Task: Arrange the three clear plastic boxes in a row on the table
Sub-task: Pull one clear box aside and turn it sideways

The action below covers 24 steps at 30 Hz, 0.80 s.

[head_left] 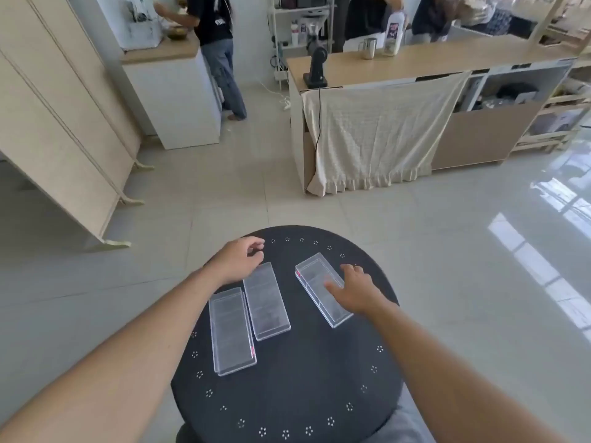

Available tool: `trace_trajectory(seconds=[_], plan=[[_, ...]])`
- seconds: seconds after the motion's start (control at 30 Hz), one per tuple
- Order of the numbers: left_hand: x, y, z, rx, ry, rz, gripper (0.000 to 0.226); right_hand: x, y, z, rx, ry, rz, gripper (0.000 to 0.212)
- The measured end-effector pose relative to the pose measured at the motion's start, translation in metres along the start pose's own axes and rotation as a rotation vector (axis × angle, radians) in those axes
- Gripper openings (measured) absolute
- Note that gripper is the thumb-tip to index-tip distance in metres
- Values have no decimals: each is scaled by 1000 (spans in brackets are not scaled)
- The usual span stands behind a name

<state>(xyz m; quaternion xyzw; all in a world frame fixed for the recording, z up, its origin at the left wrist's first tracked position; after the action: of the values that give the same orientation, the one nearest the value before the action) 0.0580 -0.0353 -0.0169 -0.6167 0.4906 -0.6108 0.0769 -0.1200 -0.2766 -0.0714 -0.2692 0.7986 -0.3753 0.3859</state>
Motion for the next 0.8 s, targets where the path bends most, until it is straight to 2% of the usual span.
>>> trace_trajectory(seconds=[0.17, 0.3, 0.5, 0.73, 0.8], plan=[[-10, 39, 23, -76, -49, -4, 38, 33, 42, -9, 29, 97, 38, 92], [-16, 73, 47, -139, -90, 0, 41, 59, 70, -7, 57, 163, 93, 108], [-23, 119, 69, -210, -148, 3, 57, 83, 105, -1, 52, 222, 152, 127], [-30, 147, 63, -268, -229, -7, 74, 87, 105, -11, 95, 165, 256, 119], [-65, 173, 93, -285, -319, -64, 71, 103, 127, 29, 29, 179, 276, 117]])
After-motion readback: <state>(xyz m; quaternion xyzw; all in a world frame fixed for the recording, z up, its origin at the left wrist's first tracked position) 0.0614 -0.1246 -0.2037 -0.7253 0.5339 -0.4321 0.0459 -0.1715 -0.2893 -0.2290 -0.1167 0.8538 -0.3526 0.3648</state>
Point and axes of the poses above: each hand's wrist, its own z-axis towards the middle knuckle, its own y-axis out of the palm, x = y × z, the point moved 7 cm from there along z, towards the middle knuckle, and after that the axes turned 4 degrees about -z, right-handed, at the moved point
